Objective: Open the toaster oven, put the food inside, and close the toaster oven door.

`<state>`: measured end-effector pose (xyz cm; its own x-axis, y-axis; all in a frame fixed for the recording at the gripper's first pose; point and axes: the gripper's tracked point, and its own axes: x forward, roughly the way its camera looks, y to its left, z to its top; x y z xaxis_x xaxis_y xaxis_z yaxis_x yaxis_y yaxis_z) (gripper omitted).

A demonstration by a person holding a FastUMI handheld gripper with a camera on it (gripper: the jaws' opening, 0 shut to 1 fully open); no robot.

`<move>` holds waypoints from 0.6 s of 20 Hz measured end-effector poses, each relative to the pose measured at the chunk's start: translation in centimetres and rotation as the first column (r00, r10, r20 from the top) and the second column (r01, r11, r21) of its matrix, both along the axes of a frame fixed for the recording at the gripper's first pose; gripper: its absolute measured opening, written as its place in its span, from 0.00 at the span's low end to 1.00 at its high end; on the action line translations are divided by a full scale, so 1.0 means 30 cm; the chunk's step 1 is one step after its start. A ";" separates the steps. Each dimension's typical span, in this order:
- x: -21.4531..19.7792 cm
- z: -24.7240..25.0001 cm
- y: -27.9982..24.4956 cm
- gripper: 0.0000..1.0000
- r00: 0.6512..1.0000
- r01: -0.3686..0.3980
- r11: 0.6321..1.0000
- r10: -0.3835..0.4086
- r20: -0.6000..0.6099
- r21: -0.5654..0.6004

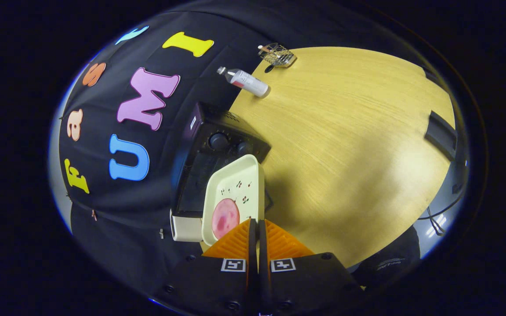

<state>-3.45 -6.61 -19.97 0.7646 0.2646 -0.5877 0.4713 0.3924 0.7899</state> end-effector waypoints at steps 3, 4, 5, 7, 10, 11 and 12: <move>0.084 0.002 0.109 0.06 1.000 -0.001 1.000 0.001 0.029 0.011; 0.115 0.000 0.141 0.06 0.999 -0.005 1.000 0.004 0.038 0.011; 0.147 -0.006 0.171 0.06 0.999 -0.009 1.000 0.009 0.048 0.009; 0.201 -0.021 0.218 0.06 0.998 -0.015 1.000 0.014 0.058 0.008; 0.306 -0.049 0.256 0.06 0.998 -0.002 1.000 0.001 0.068 0.010; 0.338 -0.064 0.265 0.06 0.997 0.002 1.000 -0.002 0.071 0.003; 0.363 -0.075 0.273 0.06 0.997 0.008 1.000 -0.008 0.075 -0.001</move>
<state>7.44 1.57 -22.23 0.8084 0.2578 -0.5292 0.4141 0.3899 0.8225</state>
